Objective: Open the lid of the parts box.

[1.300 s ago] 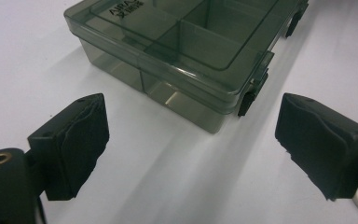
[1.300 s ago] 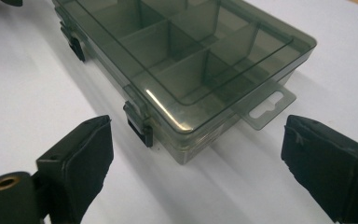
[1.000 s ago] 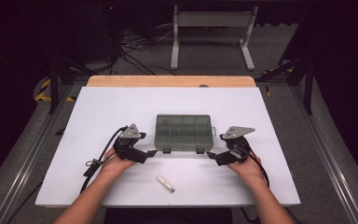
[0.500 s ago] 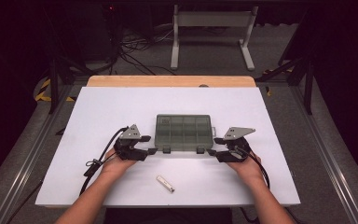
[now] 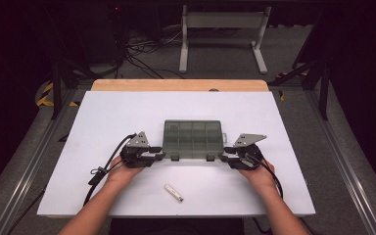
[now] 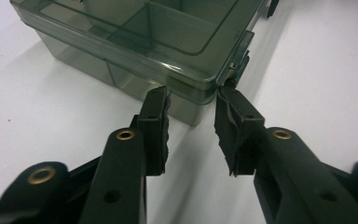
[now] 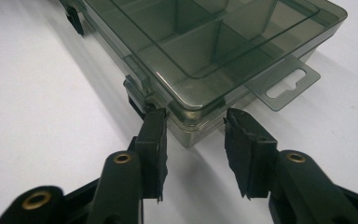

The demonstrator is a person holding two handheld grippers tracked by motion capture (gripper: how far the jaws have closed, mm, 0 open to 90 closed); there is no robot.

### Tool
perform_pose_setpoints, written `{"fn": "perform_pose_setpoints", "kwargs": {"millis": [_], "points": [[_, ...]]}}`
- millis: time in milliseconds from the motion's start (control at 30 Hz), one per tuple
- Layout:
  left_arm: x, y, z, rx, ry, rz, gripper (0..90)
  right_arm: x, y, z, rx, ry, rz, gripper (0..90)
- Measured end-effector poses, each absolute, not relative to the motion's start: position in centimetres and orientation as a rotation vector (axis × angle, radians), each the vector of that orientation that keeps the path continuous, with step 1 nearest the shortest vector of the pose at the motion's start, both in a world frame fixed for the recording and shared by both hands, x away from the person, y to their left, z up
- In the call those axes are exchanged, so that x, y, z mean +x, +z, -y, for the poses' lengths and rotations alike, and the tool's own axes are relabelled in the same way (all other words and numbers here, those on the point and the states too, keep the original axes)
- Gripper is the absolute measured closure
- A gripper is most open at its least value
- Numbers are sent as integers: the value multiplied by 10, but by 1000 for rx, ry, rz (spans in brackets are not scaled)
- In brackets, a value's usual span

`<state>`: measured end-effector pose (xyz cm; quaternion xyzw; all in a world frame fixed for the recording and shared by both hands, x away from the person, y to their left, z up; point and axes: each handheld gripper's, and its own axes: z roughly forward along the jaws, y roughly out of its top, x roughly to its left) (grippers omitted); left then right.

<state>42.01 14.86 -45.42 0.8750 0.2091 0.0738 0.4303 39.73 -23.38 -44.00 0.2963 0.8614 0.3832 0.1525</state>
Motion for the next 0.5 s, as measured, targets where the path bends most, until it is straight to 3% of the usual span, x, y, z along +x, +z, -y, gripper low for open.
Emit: {"fn": "perform_pose_setpoints", "kwargs": {"millis": [500], "points": [[419, -452, -149, 2183, 174, -505, 735, 396, -438, 234, 837, 1108, -2474, 661]]}}
